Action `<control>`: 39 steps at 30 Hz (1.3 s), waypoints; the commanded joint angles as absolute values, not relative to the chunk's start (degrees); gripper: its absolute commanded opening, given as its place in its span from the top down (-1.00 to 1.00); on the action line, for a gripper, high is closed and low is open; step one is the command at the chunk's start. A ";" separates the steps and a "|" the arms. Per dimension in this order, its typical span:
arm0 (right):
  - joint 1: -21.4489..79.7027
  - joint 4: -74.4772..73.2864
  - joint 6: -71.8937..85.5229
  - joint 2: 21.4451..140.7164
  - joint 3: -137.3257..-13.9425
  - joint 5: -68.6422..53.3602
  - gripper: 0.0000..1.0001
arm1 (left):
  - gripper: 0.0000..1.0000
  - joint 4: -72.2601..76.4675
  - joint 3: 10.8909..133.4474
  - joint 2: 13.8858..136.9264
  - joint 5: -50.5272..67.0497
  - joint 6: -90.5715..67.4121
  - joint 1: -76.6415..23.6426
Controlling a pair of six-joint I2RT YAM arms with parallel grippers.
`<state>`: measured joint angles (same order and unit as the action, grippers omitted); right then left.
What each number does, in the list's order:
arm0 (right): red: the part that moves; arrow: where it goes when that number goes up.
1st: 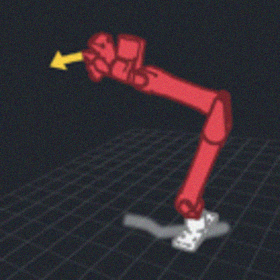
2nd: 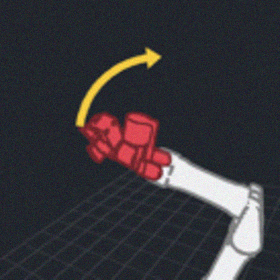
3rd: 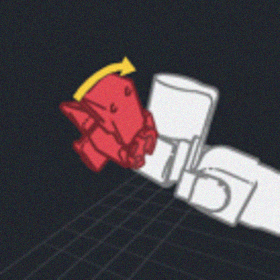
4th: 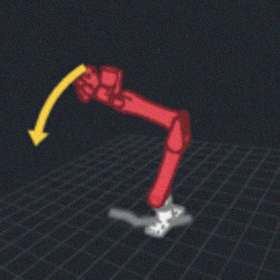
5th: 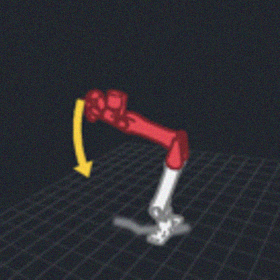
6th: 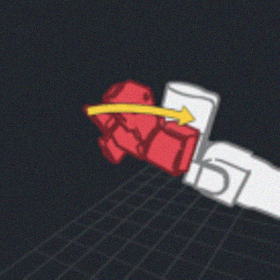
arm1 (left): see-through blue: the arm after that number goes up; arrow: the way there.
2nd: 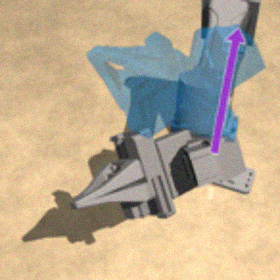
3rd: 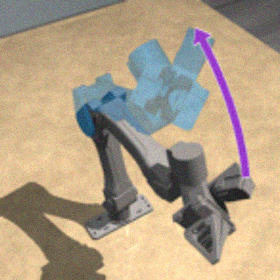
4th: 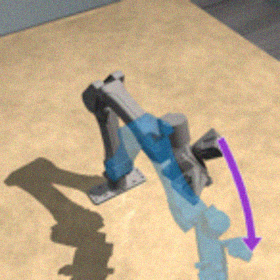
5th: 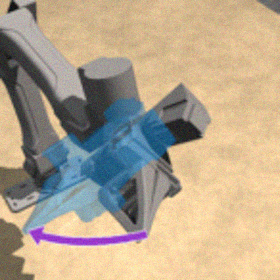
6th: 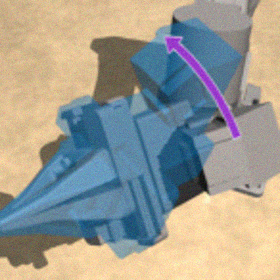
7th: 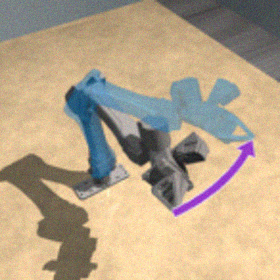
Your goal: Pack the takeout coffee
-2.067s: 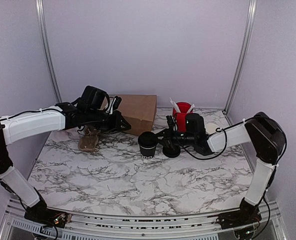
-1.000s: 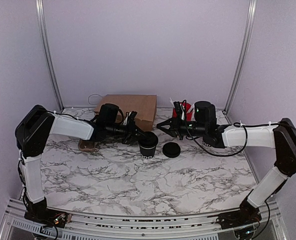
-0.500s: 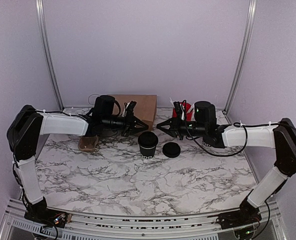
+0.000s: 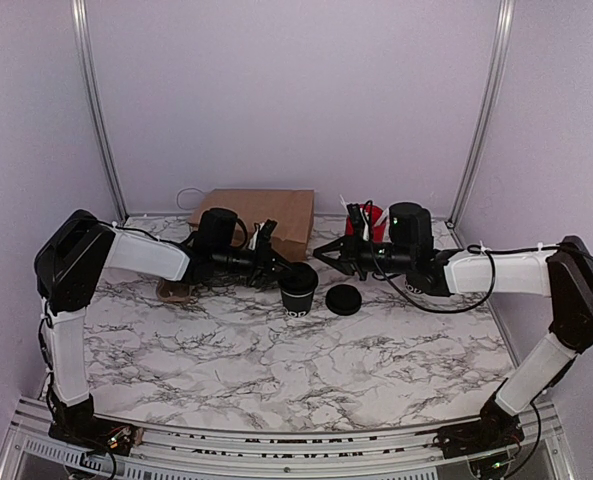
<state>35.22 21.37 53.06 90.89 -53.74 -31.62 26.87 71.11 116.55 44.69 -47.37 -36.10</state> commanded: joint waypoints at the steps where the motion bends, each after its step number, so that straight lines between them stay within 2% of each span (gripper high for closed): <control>1: 35.48 21.92 52.14 92.61 -56.99 -32.70 1.00 | 1.00 19.22 69.08 117.68 42.02 -45.00 -36.19; 5: 35.31 23.07 51.68 95.68 -58.06 -32.59 1.00 | 1.00 18.83 69.09 117.82 41.75 -44.76 -36.17; 14: 33.58 34.58 58.97 108.51 -50.45 -36.48 1.00 | 1.00 18.03 69.18 117.90 41.43 -44.23 -36.21; 17: 33.57 34.66 58.84 106.41 -50.45 -35.86 1.00 | 1.00 17.86 69.23 117.69 41.30 -44.13 -36.19; 20: 33.60 28.14 55.69 102.77 -53.60 -34.68 1.00 | 1.00 17.68 69.28 117.64 41.31 -44.08 -36.23; 28: 33.57 27.20 53.30 96.05 -57.91 -34.22 1.00 | 1.00 17.06 69.59 117.34 41.32 -43.64 -36.28; 39: 33.44 37.50 58.72 109.97 -50.84 -38.27 1.00 | 1.00 16.40 70.12 117.43 41.29 -43.29 -36.41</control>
